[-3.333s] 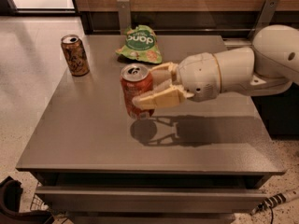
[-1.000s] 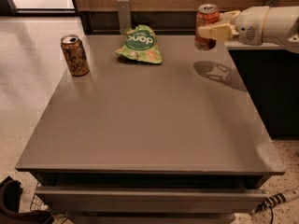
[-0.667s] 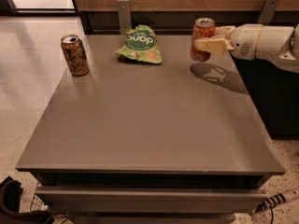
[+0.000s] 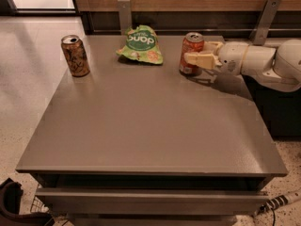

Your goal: Move coke can near green rice chip bag

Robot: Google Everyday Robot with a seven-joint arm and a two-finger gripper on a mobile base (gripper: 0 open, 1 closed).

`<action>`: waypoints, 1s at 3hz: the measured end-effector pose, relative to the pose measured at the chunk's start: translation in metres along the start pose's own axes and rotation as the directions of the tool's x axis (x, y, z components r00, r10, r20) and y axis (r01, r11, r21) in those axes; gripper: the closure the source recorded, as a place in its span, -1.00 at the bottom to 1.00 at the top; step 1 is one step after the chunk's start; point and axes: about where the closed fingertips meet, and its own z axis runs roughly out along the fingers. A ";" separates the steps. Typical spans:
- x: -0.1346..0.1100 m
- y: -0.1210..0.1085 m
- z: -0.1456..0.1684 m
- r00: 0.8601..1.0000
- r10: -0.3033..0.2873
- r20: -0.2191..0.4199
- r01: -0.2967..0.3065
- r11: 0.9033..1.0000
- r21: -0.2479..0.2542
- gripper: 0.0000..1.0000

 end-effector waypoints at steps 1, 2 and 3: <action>0.006 0.003 0.009 1.000 0.013 0.011 -0.013 1.000 -0.010 1.00; 0.006 0.005 0.012 1.000 0.014 0.012 -0.014 1.000 -0.015 0.70; 0.006 0.006 0.015 1.000 0.014 0.013 -0.014 1.000 -0.019 0.26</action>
Offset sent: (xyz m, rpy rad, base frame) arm 0.0018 0.0080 -0.0071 0.0162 0.0056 0.0080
